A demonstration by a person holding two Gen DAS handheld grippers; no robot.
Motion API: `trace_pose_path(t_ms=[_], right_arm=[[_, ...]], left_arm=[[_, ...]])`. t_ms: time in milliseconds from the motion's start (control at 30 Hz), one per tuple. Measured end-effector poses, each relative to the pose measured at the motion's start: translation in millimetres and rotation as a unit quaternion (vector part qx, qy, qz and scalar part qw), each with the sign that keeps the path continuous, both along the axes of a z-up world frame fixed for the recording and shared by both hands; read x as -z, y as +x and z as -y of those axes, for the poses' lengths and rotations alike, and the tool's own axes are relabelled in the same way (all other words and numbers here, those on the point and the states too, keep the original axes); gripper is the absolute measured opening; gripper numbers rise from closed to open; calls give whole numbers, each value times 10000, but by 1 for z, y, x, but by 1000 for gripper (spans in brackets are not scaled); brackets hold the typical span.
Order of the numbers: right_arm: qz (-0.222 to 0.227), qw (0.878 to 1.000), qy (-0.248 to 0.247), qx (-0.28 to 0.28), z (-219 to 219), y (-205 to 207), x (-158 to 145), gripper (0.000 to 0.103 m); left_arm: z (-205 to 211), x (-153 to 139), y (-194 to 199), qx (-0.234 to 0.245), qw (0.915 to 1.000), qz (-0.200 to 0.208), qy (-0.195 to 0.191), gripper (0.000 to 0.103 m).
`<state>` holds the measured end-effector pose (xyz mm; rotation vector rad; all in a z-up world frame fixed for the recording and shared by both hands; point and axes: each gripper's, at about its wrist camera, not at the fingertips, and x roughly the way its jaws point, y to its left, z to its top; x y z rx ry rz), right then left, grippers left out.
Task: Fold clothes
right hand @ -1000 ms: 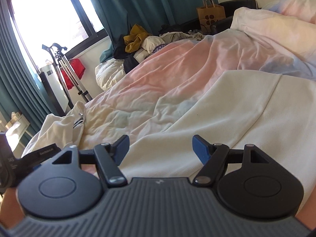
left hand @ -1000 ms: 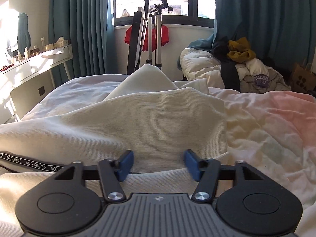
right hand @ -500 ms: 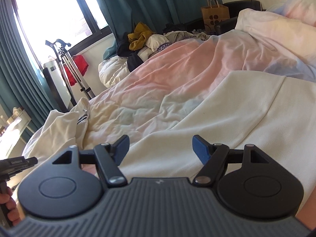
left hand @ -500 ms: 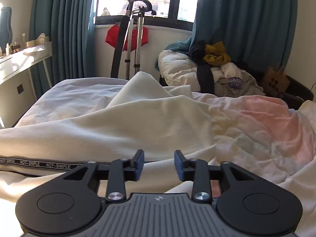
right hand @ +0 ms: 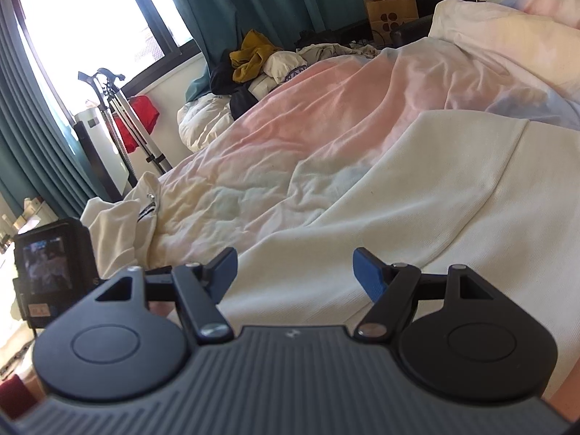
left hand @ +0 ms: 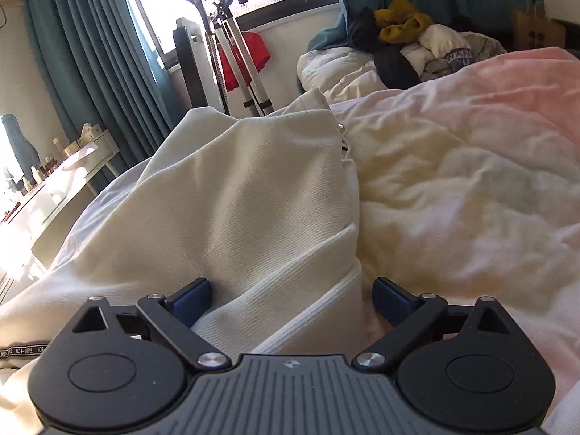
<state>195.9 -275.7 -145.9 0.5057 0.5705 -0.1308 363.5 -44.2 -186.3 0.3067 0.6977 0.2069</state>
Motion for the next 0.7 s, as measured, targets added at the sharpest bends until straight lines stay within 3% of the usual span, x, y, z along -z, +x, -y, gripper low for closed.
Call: trace_pose_path(t_ms=[33,100,133,167,300,467,567,700], right_arm=[[-45,10000,30,-2,1,2,3,74],[-124,9999,78,11,1,6,8,74],[-157,9998,95,22,2,7,10,74],[-176,9998,103,27,2,8,11,74],[-122,9997,203,-2,5,2,10,74],[163,9989,352,-273,5,-8,2,74],[311,9952,635,-670,0,-12,1,74],[432,9886,678,-1274,-17,-11,-2,74]], left_arm=[[-5,-3,0,-91,9999,19,-96,72],[-19,-14,-5,22,9992,-17,-405,58],[-28,-22,-11,0,9981,-2,-616,39],[-37,-31,-18,-22,9966,12,-826,26],[-81,-77,-61,-78,9833,368,-1782,24],[-167,-125,-133,-654,9481,936,-2968,24],[-212,-126,-172,-961,9313,1163,-3315,24],[-251,-101,-203,-1173,9083,1271,-3809,25]])
